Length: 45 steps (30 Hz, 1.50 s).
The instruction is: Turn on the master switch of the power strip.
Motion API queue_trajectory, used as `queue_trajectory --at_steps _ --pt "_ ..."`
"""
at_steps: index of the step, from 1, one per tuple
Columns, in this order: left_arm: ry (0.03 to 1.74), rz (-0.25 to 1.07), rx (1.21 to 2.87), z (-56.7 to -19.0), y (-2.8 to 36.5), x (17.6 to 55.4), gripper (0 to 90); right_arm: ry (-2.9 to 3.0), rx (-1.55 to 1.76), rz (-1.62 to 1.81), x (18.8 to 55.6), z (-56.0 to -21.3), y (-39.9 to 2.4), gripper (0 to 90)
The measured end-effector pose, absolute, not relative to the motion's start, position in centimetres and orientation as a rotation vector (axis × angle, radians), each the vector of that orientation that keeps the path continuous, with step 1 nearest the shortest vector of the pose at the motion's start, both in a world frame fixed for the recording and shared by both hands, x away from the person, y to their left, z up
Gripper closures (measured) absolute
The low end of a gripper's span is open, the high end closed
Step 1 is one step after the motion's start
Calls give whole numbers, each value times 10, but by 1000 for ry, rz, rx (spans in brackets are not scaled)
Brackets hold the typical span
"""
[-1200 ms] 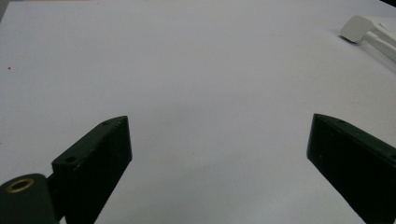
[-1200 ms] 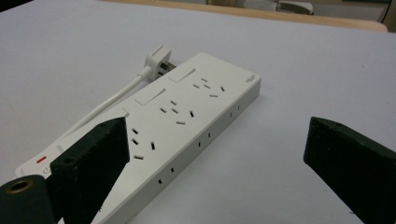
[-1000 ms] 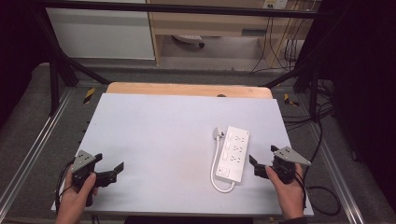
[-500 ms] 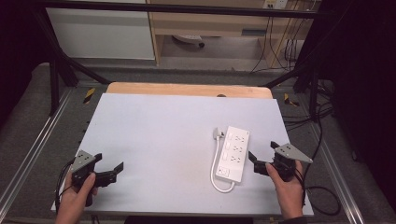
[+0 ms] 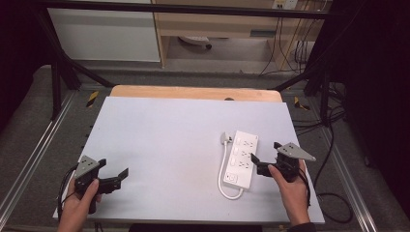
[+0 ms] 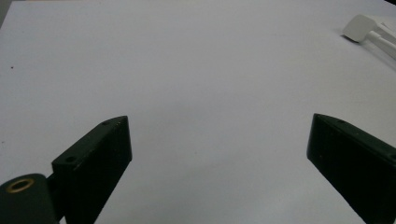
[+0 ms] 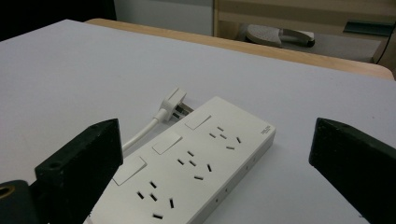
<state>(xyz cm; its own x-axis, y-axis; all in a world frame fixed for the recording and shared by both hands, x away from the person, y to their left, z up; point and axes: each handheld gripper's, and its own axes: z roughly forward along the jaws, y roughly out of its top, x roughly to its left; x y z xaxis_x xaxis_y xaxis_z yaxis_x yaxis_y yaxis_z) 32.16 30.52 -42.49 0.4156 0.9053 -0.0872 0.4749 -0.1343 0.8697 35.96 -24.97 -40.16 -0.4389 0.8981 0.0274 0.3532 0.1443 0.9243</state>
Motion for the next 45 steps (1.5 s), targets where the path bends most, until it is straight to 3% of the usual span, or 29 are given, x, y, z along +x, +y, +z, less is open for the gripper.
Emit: queue_trajectory --at_steps 27,45 --pt "1193 594 1769 -425 304 322 65 1913 1196 1292 364 -406 -236 86" --pt "1189 595 1768 -425 305 322 65 1958 1106 1312 362 -409 -214 523"
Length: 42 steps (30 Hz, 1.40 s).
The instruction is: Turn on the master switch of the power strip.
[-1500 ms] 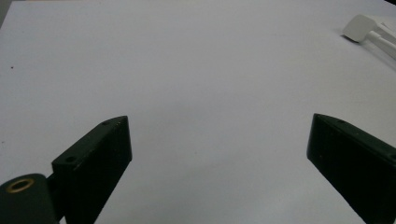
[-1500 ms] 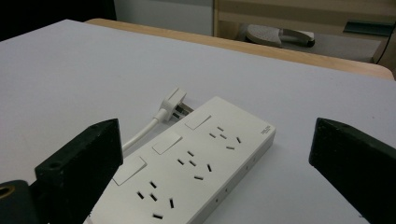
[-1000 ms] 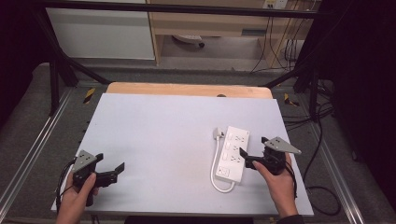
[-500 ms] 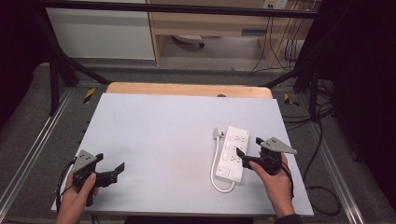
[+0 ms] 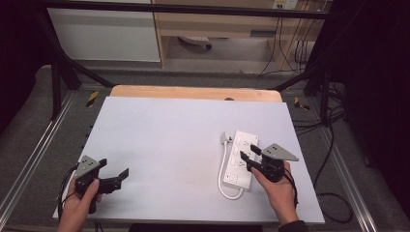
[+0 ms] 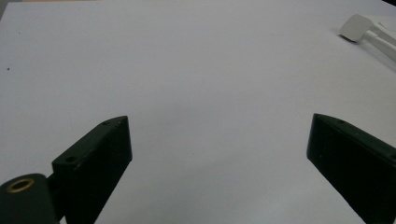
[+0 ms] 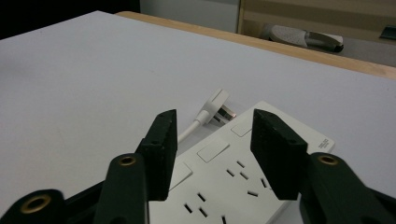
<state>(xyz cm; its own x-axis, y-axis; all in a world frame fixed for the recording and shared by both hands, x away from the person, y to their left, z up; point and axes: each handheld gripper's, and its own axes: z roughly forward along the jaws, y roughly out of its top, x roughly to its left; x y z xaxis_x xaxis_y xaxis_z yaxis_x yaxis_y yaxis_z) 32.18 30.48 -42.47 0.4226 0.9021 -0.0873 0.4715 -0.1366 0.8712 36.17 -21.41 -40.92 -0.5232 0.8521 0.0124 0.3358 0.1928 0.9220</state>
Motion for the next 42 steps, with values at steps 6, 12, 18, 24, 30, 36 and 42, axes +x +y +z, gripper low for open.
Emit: queue_trajectory --at_steps 6,12,18,24,30,36,42 --pt "1190 595 1769 -425 305 322 65 1989 1089 1319 359 -412 -212 658" --pt "1189 594 1770 -425 305 322 66 2035 1071 1330 355 -412 -207 770" --pt "1189 595 1769 -425 305 322 66 2096 1057 1327 351 -414 -201 848" --pt "1190 595 1771 -425 305 322 66 2126 1035 1323 348 -416 -198 886" --pt "1189 595 1770 -425 305 322 66 2146 1030 1318 346 -417 -195 900" --pt "1193 596 1769 -425 306 322 66 2161 1038 1316 345 -417 -194 900" --pt "1191 597 1771 -425 306 322 66 2178 1027 1311 343 -418 -191 900"
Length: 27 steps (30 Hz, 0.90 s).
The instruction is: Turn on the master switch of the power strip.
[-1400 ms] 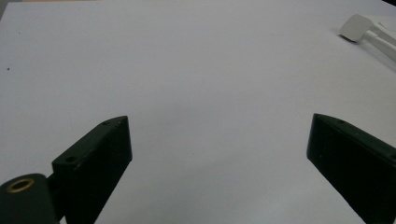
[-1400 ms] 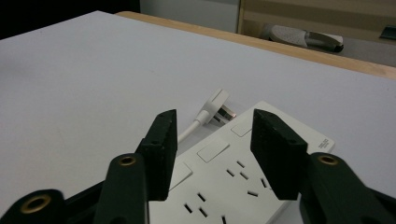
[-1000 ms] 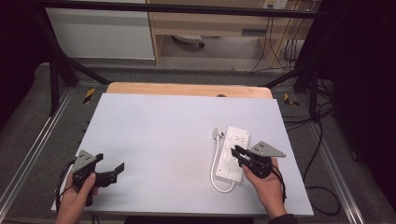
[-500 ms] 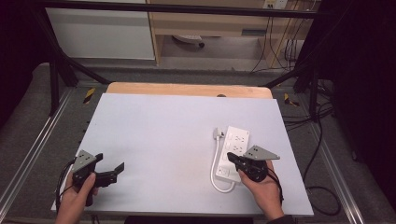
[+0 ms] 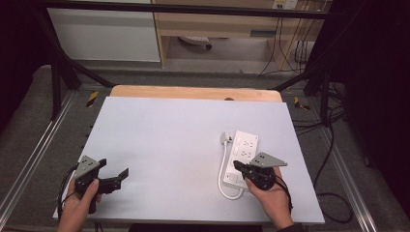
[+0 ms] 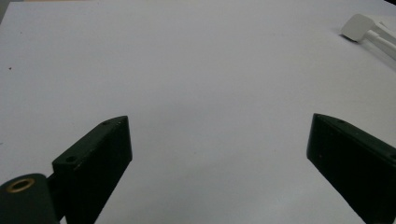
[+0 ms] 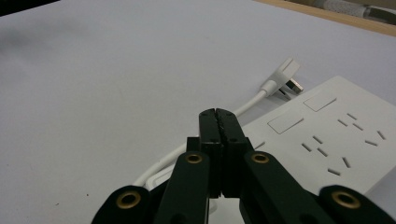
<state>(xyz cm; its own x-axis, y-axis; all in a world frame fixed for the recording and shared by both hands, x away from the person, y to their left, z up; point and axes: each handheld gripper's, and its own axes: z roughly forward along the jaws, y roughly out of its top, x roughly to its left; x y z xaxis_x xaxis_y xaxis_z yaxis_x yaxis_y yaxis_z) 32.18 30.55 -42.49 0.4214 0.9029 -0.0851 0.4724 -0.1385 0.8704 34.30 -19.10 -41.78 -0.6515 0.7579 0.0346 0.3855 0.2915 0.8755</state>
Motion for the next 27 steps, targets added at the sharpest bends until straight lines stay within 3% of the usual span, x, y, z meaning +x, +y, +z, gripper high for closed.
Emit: queue_trajectory --at_steps 27 --pt "1192 597 1769 -425 306 322 66 2231 996 1285 341 -422 -183 900"
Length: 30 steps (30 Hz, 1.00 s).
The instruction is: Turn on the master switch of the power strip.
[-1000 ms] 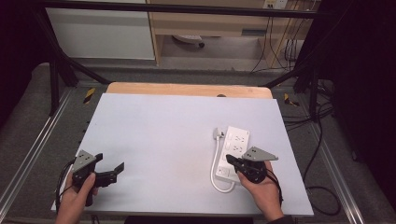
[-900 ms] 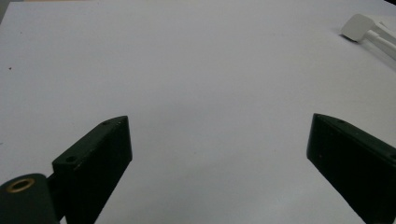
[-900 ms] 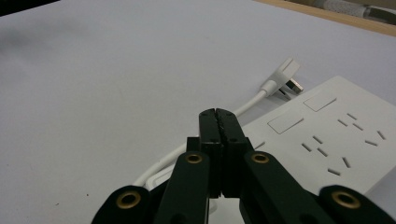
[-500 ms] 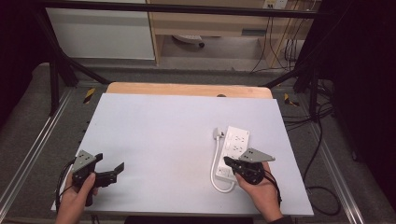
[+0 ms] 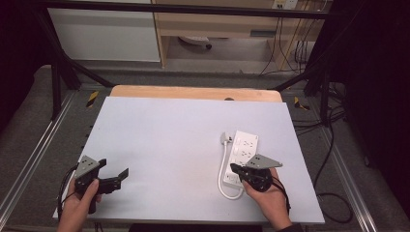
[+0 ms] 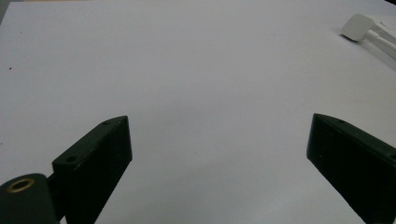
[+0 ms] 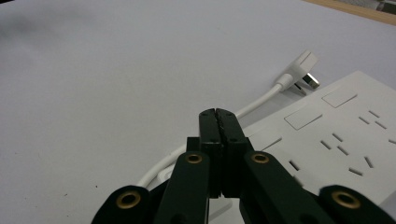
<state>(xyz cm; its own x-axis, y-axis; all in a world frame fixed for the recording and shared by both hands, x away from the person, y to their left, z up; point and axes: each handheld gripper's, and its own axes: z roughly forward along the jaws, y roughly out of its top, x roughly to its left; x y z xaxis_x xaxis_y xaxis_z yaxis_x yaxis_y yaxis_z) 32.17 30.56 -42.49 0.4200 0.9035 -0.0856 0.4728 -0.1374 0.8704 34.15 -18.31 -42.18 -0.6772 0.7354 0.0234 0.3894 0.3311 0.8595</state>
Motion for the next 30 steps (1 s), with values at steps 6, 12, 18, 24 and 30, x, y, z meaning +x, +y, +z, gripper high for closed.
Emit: queue_trajectory --at_steps 6,12,18,24,30 --pt "1191 594 1772 -425 305 322 66 2241 995 1278 342 -424 -182 900" --pt "1195 593 1769 -425 305 322 66 2253 992 1267 343 -425 -181 900" --pt "1196 593 1769 -425 305 322 66 2271 998 1251 343 -428 -180 900" --pt "1193 594 1770 -425 305 322 66 2302 1005 1218 344 -431 -178 900" --pt "1194 596 1768 -425 306 322 66 2324 1011 1196 342 -433 -177 900"
